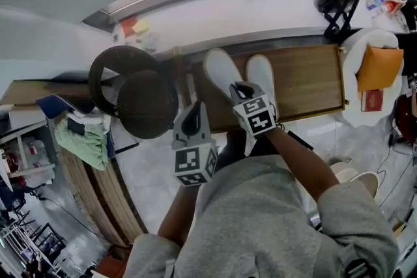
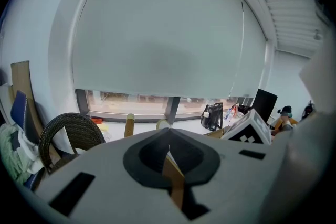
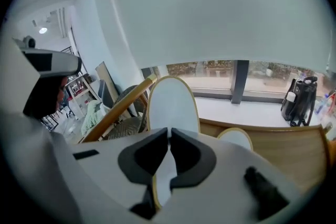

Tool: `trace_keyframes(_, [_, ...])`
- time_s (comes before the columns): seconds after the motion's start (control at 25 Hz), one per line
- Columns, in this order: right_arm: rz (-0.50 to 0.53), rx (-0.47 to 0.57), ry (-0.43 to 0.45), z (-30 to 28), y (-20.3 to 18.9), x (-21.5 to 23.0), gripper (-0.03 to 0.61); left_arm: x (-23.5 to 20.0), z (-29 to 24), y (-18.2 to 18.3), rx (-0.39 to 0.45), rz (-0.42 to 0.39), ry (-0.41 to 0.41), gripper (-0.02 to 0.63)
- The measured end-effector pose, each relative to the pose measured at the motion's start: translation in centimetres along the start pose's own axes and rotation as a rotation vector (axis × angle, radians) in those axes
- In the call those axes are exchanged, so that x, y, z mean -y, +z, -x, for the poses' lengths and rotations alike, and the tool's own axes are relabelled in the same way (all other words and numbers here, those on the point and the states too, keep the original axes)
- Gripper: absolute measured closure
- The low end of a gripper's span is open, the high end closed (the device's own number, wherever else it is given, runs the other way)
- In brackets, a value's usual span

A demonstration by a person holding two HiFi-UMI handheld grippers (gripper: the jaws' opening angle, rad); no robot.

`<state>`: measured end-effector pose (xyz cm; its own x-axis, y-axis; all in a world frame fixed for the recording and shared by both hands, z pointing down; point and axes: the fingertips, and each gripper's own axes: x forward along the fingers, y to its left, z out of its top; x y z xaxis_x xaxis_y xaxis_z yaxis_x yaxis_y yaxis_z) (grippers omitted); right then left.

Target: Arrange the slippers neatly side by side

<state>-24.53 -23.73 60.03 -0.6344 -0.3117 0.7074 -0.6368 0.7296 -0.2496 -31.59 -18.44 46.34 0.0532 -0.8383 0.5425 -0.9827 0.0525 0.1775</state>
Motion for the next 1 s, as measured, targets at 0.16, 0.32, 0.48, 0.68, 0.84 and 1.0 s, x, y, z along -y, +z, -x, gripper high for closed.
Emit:
trace_keyframes(0.16, [-0.005, 0.048, -0.008, 2.5, 0.9, 1.3, 0.545, 1.6, -0.5, -0.6, -0.009, -0.004, -0.017, 0.598])
trace_keyframes(0.32, [-0.033, 0.081, -0.016, 5.7, 0.9, 3.3, 0.545, 4.1, -1.2, -0.8, -0.015, -0.002, -0.036, 0.598])
trace_keyframes(0.48, [-0.054, 0.081, -0.054, 8.7, -0.7, 6.7, 0.545, 7.6, -2.1, -0.7, -0.012, -0.013, -0.064, 0.598])
trace_keyframes(0.68, [-0.08, 0.061, -0.106, 11.9, -3.4, 11.2, 0.545, 11.9, -3.1, -0.8, -0.013, -0.031, -0.093, 0.598])
trace_keyframes(0.84, [-0.104, 0.031, -0.134, 13.5, -6.1, 14.2, 0.545, 15.0, -3.5, -1.0, -0.024, -0.048, -0.106, 0.598])
trace_keyframes(1.0, [-0.13, -0.028, -0.158, 13.7, -9.9, 16.8, 0.545, 16.9, -3.6, -1.3, -0.025, -0.051, -0.096, 0.598])
